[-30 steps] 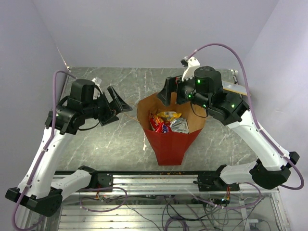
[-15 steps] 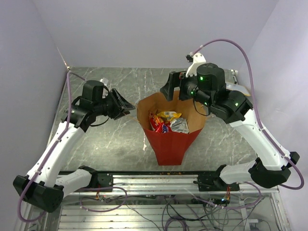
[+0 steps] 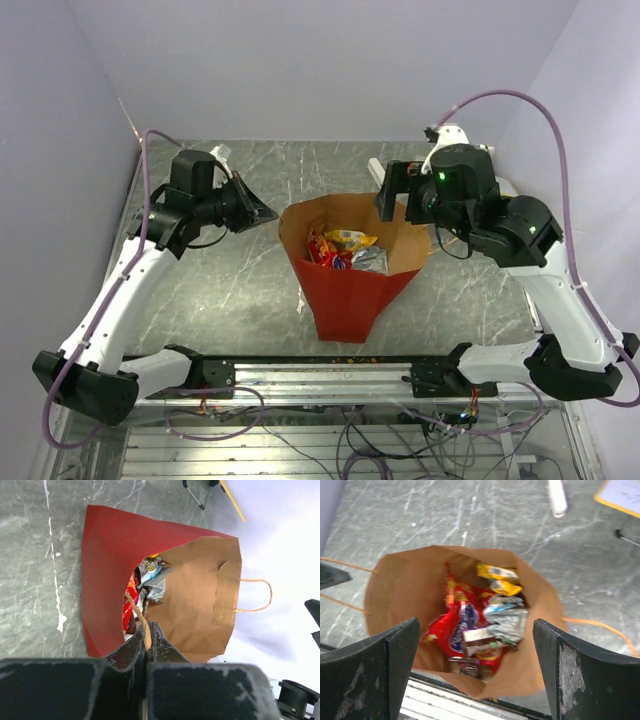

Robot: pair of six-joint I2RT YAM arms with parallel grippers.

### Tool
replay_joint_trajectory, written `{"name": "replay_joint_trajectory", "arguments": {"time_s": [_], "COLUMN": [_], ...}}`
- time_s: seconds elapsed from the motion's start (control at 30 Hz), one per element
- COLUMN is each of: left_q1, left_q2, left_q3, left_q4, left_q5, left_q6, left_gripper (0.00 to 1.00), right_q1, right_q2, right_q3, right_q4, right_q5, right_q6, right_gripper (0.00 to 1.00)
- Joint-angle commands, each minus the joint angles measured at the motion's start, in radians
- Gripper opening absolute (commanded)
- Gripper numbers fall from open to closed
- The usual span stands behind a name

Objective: Take the snacks out of the paper bag
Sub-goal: Adjust the paper bag at the center of the board.

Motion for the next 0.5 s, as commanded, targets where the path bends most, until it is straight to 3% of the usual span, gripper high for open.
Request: {"name": "replay_joint_trajectory", "arguments": {"time_s": [0.0,0.13,0.3,0.47], "left_q1": [0.048,0.061,0.070,0.081], "left_q2": [-0.013,-0.012,-0.004,-0.004], "left_q3": [0.083,0.097,0.107,0.119], "left_q4": [-0.003,-0.020,-0.068,-0.099], "left_q5": [0.056,0.079,0.114,0.134], "left_q6": [0.041,0.041,0.065,0.090], "left_gripper": [0.07,0.07,0.07,0.08], "right_q1": [-0.003,-0.050,-0.267,-0.294], "right_q2": [0.014,0.028,-0.024,-0.072], "right_q3": [0.090,0.097,-0.092,-0.250], "right_q4": [-0.233,-0.307,-0.242,-0.099], "right_q5": [0.206,0.270,0.109,-0.038], "right_q6": [0.041,0.039,0.047,0.060], "right_gripper": [0.94,0.94,0.93,0.90]}}
